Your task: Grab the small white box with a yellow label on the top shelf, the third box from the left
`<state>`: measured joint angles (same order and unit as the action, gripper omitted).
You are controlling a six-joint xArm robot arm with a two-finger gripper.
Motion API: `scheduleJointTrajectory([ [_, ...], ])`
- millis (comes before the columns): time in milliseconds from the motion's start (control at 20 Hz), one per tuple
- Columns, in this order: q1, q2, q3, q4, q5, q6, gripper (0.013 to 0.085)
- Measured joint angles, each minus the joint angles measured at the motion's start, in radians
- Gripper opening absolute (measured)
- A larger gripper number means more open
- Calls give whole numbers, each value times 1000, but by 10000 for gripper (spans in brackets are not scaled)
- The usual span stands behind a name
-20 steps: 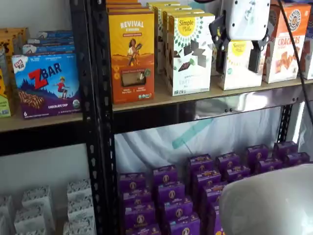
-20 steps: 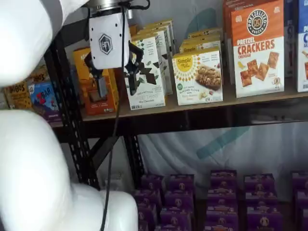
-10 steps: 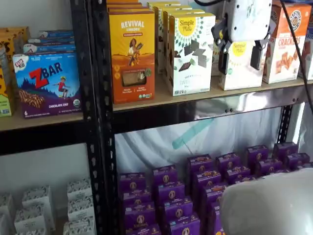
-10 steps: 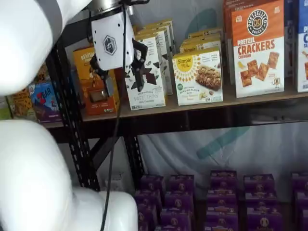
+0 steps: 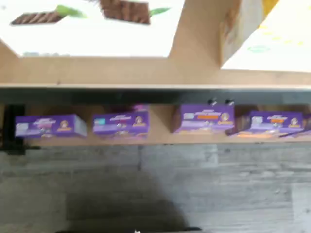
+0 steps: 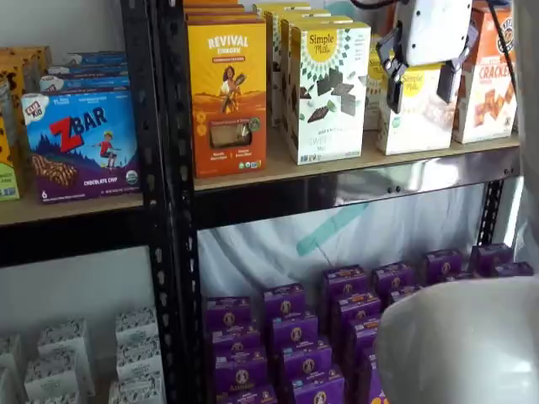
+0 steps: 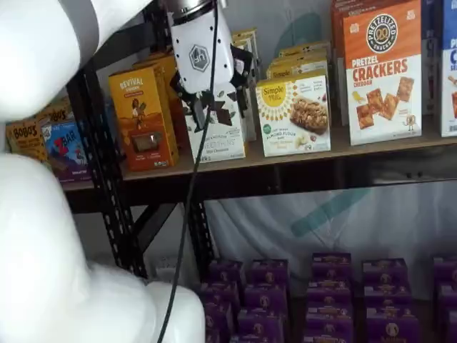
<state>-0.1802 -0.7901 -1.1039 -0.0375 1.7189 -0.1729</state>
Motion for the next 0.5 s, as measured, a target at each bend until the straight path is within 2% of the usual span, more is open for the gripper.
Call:
scheduleJointTrajectory([
  [300,-87,97,-41,9,-89,-79,850],
  [500,-119,152,-74,24,-118,-110,850],
])
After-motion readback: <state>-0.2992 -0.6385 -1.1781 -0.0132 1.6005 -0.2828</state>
